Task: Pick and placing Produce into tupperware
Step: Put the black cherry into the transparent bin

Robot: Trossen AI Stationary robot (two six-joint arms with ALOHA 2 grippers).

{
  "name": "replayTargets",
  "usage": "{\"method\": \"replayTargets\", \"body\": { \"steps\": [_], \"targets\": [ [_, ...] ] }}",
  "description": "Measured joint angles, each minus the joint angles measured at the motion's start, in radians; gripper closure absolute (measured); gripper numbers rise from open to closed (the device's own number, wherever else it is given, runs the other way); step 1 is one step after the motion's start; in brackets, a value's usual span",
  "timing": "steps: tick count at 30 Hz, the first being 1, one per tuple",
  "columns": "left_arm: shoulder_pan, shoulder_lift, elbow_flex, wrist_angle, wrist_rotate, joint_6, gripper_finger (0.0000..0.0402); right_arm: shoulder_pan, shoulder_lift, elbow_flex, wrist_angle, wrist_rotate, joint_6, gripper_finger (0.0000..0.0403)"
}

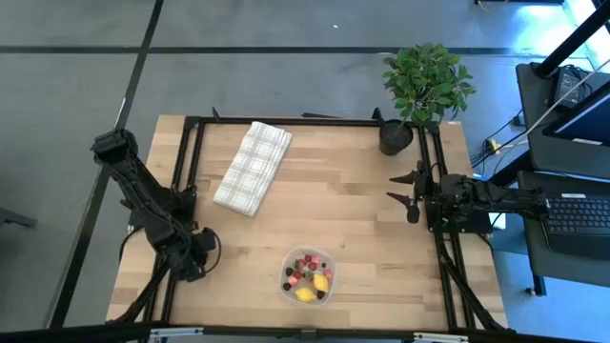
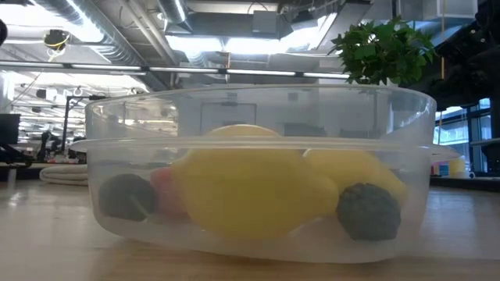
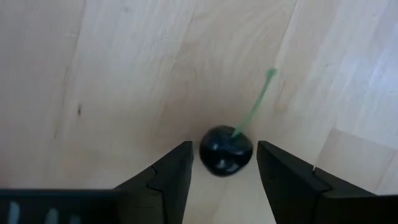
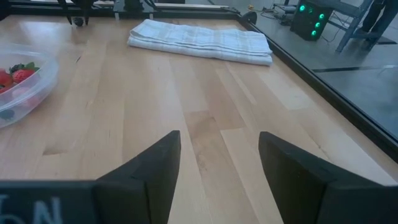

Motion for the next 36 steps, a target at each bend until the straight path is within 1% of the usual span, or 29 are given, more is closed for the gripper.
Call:
{"method": "replayTargets", "body": {
  "steps": [6,13,30,36],
  "targets": [
    [0.019,-0.001,-0.005,0.002,0.010,0.057,0.0227,0.000,0.000,0.000,0.000,0.000,0.000,0.0184],
    [0.019,-0.001,-0.006,0.010,0.002,0.032,0.0227,0.000,0.000,0.000,0.000,0.000,0.000,0.0184],
    [0.020,0.000,-0.007,0.017,-0.006,0.041,0.0227,0.000,0.000,0.000,0.000,0.000,0.000,0.0184],
    [0.020,0.001,-0.007,0.015,-0.010,0.044,0.0246,0.000,0.000,0.000,0.000,0.000,0.000,0.0184]
  ]
}}
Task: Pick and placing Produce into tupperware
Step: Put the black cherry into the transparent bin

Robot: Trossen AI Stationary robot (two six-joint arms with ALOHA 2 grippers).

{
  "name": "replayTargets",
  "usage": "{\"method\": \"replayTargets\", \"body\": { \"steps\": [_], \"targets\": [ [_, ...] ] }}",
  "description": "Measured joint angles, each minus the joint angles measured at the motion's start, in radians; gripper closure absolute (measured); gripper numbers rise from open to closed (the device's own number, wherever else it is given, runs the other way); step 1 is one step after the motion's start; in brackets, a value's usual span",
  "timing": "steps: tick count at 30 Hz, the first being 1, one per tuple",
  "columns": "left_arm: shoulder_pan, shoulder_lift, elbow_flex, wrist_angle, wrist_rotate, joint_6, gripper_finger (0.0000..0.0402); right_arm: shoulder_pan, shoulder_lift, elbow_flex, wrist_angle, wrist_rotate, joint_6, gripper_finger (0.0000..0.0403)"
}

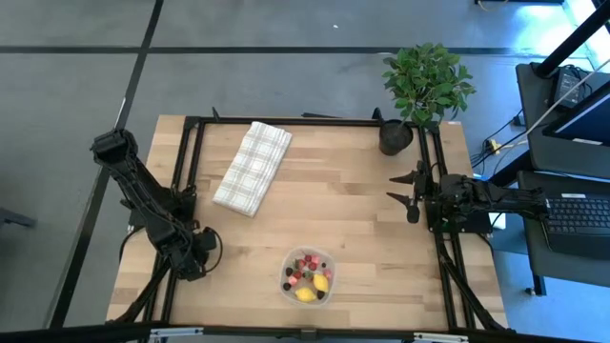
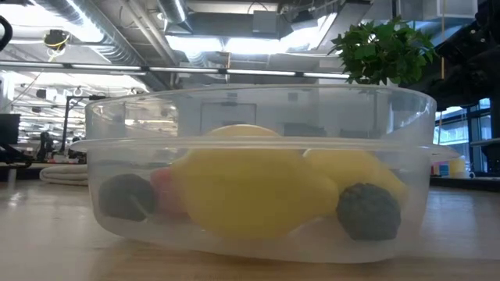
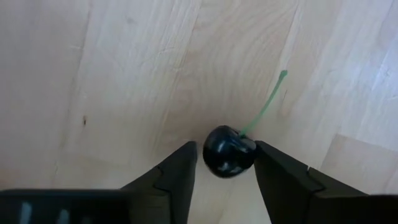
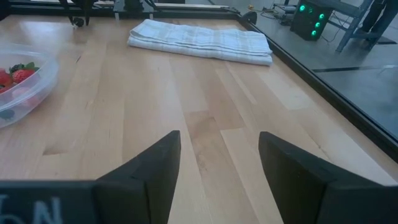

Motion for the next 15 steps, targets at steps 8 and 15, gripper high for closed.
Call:
{"method": "replayTargets", "body": {
  "steps": [8,15],
  "targets": [
    [-0.001,0.000,0.000,-0.003,-0.043,0.005,0.0298,0.000,0.000,0.000,0.000,0.000,0.000,0.0184],
    [0.002,0.003,-0.003,0.007,-0.114,0.009,0.0300,0.000,0.000,0.000,0.000,0.000,0.000,0.0184]
  ]
}}
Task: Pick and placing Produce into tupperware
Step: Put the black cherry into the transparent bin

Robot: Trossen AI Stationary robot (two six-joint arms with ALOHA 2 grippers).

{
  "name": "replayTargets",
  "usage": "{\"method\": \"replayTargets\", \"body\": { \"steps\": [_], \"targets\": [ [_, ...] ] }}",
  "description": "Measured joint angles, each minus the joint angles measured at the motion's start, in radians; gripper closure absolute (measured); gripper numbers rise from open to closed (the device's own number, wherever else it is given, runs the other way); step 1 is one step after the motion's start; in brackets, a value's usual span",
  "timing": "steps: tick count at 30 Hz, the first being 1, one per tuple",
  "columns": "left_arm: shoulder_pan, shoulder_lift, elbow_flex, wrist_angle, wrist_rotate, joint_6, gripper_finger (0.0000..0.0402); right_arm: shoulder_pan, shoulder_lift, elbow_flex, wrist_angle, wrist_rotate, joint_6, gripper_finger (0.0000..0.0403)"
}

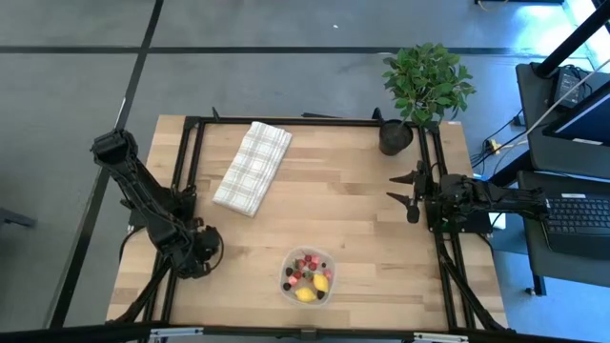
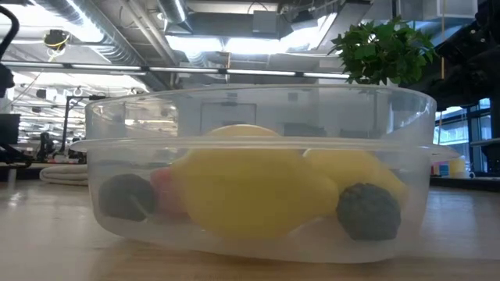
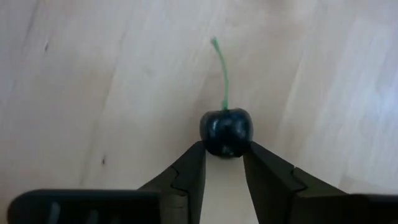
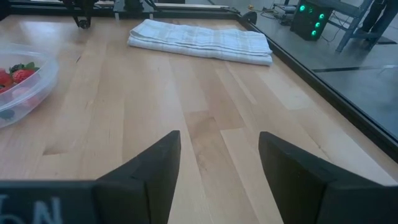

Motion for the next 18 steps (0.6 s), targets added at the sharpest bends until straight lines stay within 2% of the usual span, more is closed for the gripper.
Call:
{"method": "replayTargets", "body": {
  "steps": [5,18],
  "targets": [
    [-0.001,0.000,0.000,0.001,-0.040,0.000,0.0318,0.000,0.000,0.000,0.000,0.000,0.000,0.0184],
    [-0.001,-0.002,0.001,0.002,-0.045,-0.002,0.0385,0.000,0.000,0.000,0.000,0.000,0.000,0.0184]
  ]
}}
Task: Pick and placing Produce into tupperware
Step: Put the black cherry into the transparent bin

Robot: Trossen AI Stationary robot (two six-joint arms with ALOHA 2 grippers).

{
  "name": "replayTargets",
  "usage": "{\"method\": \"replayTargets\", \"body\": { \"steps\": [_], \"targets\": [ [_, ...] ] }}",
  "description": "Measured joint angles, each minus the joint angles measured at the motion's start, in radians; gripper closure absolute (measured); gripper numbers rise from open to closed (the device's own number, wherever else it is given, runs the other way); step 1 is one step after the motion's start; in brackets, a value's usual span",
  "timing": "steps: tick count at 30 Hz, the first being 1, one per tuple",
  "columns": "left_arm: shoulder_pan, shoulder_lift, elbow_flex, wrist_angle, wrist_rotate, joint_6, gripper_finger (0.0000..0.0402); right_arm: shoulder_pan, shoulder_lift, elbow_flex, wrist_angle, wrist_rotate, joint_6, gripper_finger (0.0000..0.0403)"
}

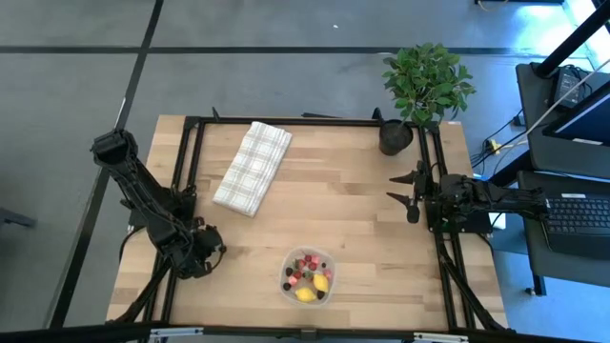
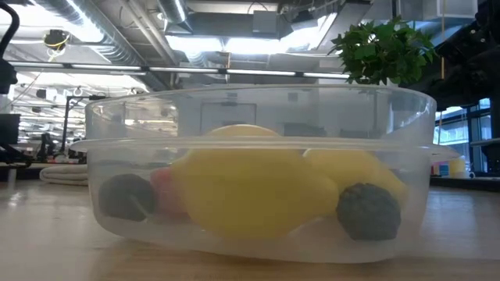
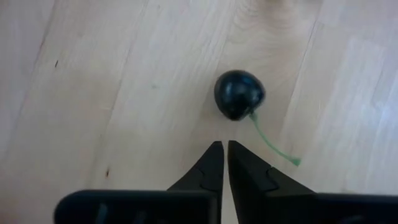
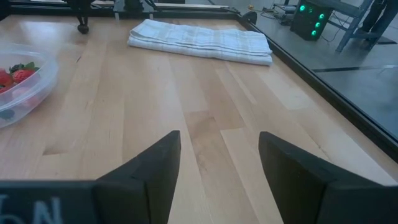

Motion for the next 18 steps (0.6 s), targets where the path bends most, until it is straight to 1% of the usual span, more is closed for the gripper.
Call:
{"method": "replayTargets", "body": {
  "steps": [5,11,16,18],
  "targets": [
    [0.000,0.000,0.001,0.009,0.003,-0.002,0.0400,0.000,0.000,0.000,0.000,0.000,0.000,0.0184],
    [0.000,0.000,0.001,0.014,0.003,-0.013,0.0398,0.000,0.000,0.000,0.000,0.000,0.000,0.0184],
    [0.000,0.000,0.001,0.013,-0.019,-0.014,0.0397,0.000,0.000,0.000,0.000,0.000,0.000,0.0184],
    [0.000,0.000,0.001,0.013,-0.018,-0.041,0.0397,0.000,0.000,0.000,0.000,0.000,0.000,0.0184]
  ]
}}
